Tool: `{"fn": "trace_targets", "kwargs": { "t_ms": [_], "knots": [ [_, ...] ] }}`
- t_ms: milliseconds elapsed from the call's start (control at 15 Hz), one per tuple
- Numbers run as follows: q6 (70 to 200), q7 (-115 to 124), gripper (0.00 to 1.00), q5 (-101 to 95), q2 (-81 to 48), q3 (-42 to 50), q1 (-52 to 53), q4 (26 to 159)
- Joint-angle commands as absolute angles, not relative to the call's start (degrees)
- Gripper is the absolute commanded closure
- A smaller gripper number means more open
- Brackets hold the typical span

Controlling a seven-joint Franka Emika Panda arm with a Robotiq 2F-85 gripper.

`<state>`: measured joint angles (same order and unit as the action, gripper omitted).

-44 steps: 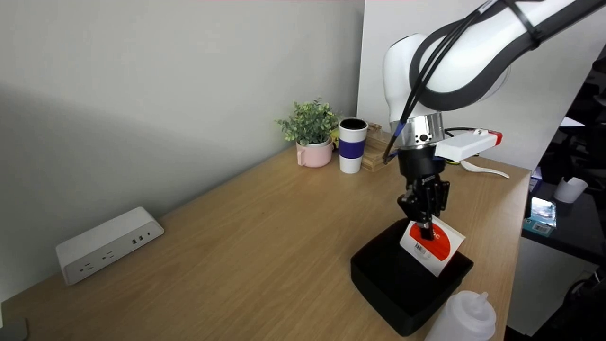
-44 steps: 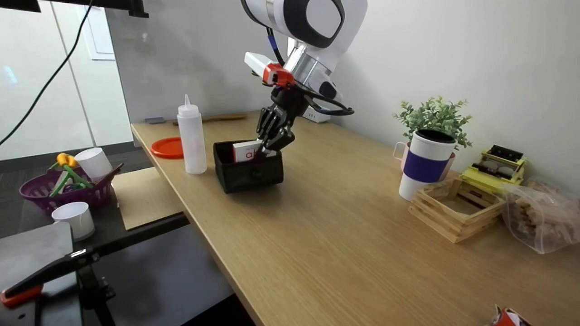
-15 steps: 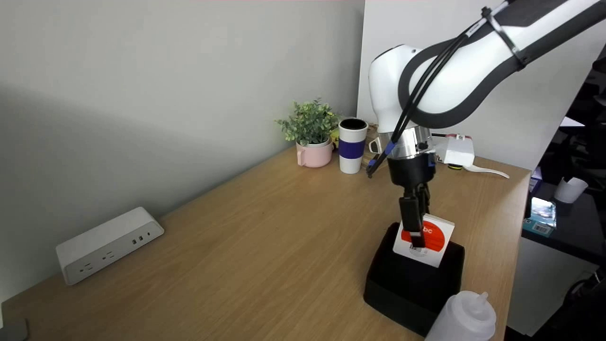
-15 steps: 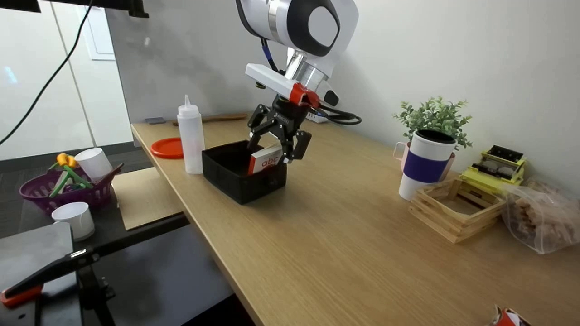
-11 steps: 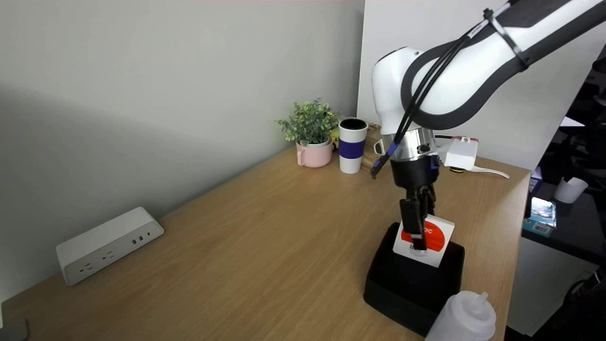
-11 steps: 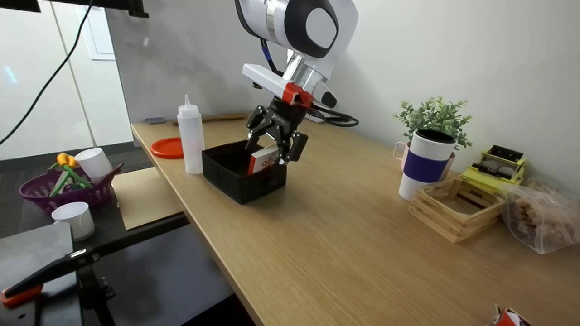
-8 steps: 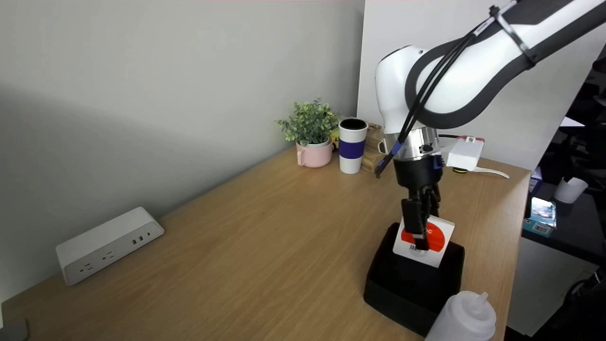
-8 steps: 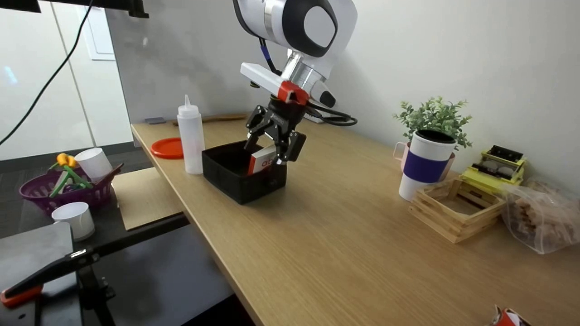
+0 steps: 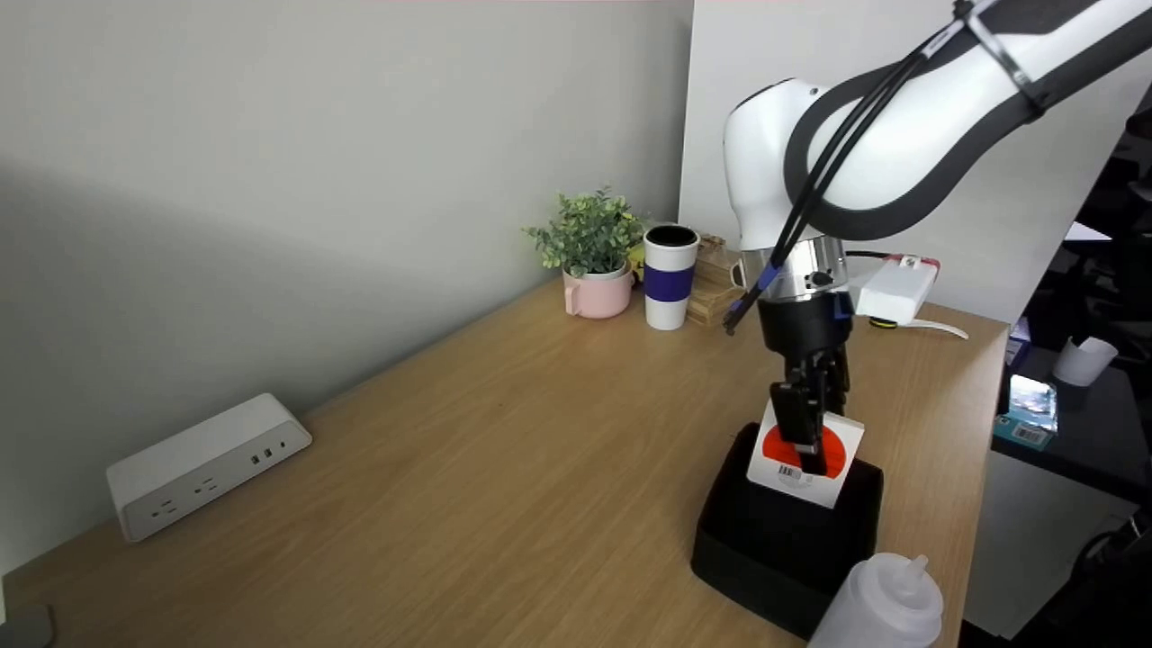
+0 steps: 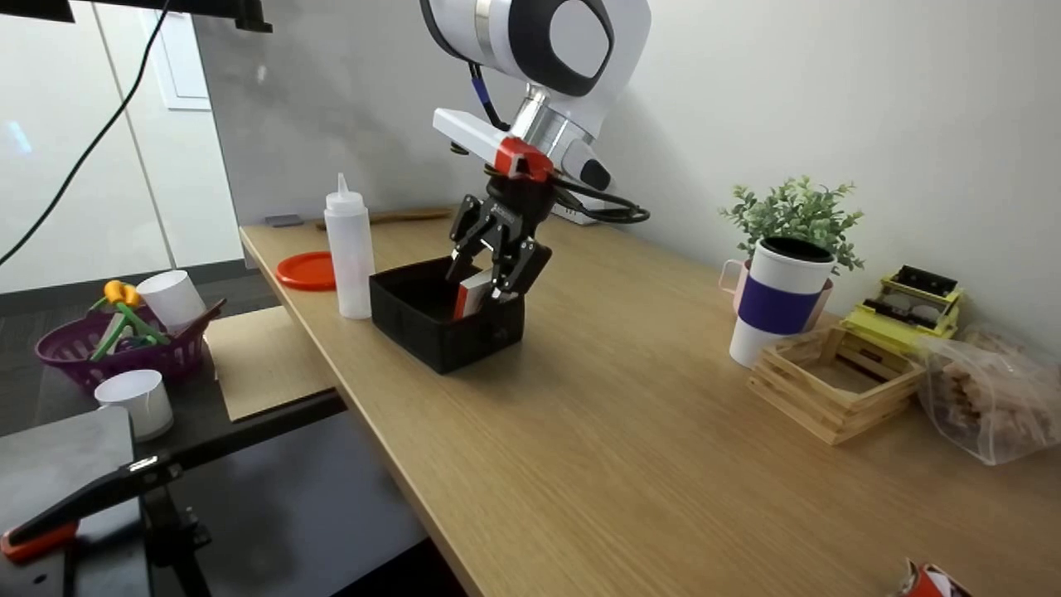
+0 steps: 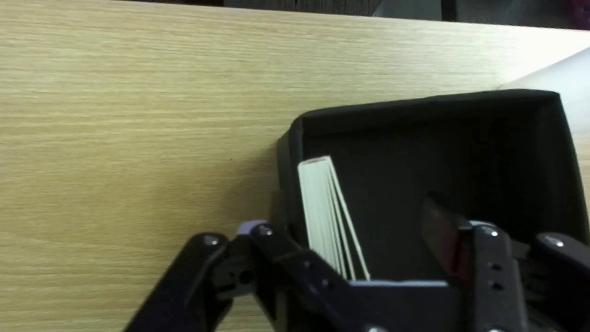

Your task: Remove the orange book from the black box

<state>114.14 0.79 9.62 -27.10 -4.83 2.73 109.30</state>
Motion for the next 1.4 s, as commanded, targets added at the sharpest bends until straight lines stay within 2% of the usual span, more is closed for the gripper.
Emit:
{"fn": "trace_targets", "kwargs": {
  "t_ms": [0,400,533,600,1067,1333],
  "knots": [
    [115.41,0.62,0.56,10.34,-25.61,-4.68,2.74,111.5],
    [115.44,1.34,0.98,10.13,-25.41,-4.53,2.93,111.72],
    [115.6,1.39,1.0,10.16,-25.33,-4.52,2.95,111.9],
    [115.68,1.44,0.96,10.18,-25.32,-4.52,2.95,111.95],
    [116.23,2.18,0.96,10.06,-24.73,-4.45,3.18,112.72],
    [119.79,5.04,0.96,9.6,-21.09,-4.25,4.07,117.2]
  ]
}}
